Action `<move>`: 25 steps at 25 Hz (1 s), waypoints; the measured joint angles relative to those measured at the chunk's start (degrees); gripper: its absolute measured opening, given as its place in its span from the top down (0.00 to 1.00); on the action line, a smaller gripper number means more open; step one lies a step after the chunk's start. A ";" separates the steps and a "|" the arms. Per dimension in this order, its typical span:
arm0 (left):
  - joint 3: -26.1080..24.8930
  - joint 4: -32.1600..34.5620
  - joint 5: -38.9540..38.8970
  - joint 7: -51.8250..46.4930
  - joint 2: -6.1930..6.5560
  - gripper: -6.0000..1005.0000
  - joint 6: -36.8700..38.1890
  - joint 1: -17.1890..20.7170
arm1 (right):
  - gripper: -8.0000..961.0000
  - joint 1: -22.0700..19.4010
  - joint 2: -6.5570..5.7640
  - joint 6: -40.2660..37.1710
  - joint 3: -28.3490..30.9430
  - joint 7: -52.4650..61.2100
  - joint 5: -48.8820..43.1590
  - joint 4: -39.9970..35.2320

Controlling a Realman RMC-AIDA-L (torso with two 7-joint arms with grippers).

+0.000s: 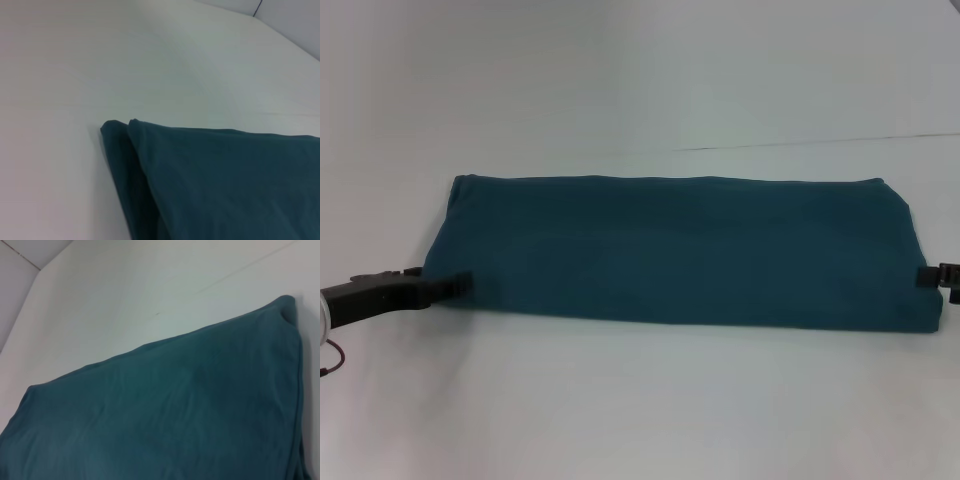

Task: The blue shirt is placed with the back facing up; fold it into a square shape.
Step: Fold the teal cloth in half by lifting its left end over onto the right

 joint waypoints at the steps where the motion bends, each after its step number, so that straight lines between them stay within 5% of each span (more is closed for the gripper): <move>1: 0.19 0.10 0.02 -0.20 0.00 0.14 0.01 0.00 | 0.09 0.00 0.00 0.01 0.02 0.00 0.01 -0.01; 18: 2.05 1.70 3.56 -2.32 -0.10 0.24 -0.47 0.14 | 0.12 -0.10 0.18 0.22 0.08 0.01 0.33 -0.24; 23: 2.08 2.04 4.44 -2.58 -0.17 0.46 -0.65 0.14 | 0.13 -0.18 0.30 0.22 0.13 -0.04 0.35 -0.24; 25: 2.08 2.10 4.48 -2.57 -0.18 0.70 -0.66 0.10 | 0.13 -0.18 0.32 0.22 0.17 -0.08 0.25 -0.24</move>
